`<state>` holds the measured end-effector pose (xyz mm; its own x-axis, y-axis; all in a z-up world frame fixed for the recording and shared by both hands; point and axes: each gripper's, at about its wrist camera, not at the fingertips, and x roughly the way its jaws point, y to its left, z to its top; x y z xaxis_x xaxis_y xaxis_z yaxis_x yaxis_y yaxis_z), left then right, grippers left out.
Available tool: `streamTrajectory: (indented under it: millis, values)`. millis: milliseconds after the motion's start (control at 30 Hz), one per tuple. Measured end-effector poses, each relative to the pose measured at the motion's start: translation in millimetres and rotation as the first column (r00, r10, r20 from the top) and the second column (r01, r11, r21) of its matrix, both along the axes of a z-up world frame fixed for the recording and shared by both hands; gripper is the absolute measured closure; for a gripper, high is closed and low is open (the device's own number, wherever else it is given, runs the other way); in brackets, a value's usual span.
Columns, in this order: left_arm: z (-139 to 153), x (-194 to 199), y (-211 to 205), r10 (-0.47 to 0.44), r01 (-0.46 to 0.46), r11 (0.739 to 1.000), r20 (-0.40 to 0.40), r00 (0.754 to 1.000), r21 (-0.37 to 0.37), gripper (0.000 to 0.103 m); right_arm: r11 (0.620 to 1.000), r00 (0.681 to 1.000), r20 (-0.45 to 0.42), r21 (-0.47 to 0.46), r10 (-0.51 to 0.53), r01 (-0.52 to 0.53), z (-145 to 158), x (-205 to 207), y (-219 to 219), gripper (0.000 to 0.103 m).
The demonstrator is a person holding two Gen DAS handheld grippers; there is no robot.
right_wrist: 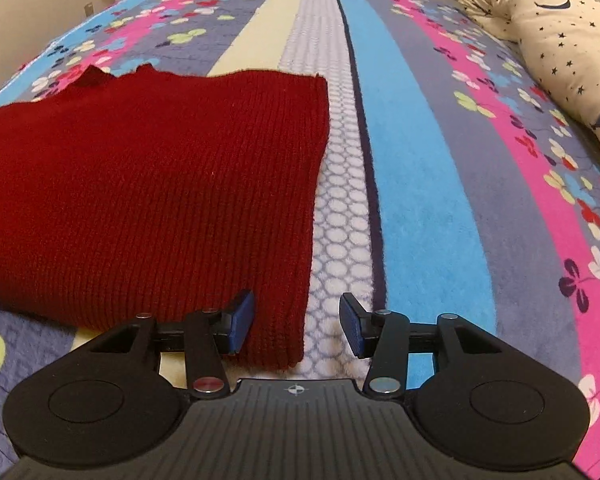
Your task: Fold small clothes
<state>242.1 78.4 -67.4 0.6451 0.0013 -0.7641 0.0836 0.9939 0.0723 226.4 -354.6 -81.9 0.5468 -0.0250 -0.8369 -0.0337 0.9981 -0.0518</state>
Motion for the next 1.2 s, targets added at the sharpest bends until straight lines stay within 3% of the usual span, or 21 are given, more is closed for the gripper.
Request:
streamTrajectory:
  millis: [133,333,467,667,800,1000,1200]
  values:
    - [-29,10,-2,0.007,0.002,0.998,-0.149,0.989,0.059,0.034,1.000,1.000,-0.020,-0.002,-0.020,0.020,-7,4,-1,0.049]
    - [-12,2,2,0.016,-0.015,1.000,-0.071,0.997,0.022,0.035,0.999,0.996,0.080,0.034,-0.032,0.029,11,-3,-2,0.049]
    - [5,-7,0,0.017,-0.018,1.000,0.023,1.000,0.025,0.035,0.997,0.991,0.120,0.042,-0.066,0.061,17,-6,-8,0.049]
    - [37,-35,-3,0.014,-0.007,0.999,0.145,0.989,-0.048,0.033,0.993,0.980,0.165,0.050,-0.112,0.105,25,-7,-11,0.049]
    - [49,-54,-10,-0.012,0.022,0.999,0.209,0.978,-0.045,0.026,0.992,0.970,0.207,0.041,-0.125,0.119,31,-9,-9,0.048]
    - [44,-60,-17,0.012,-0.003,0.999,0.196,0.981,-0.046,0.024,0.987,0.954,0.257,0.062,-0.157,0.146,38,-10,-9,0.047]
    - [38,-57,-26,-0.027,0.032,0.999,0.200,0.979,-0.024,0.022,0.993,0.956,0.268,0.035,-0.119,0.114,38,-8,-1,0.047]
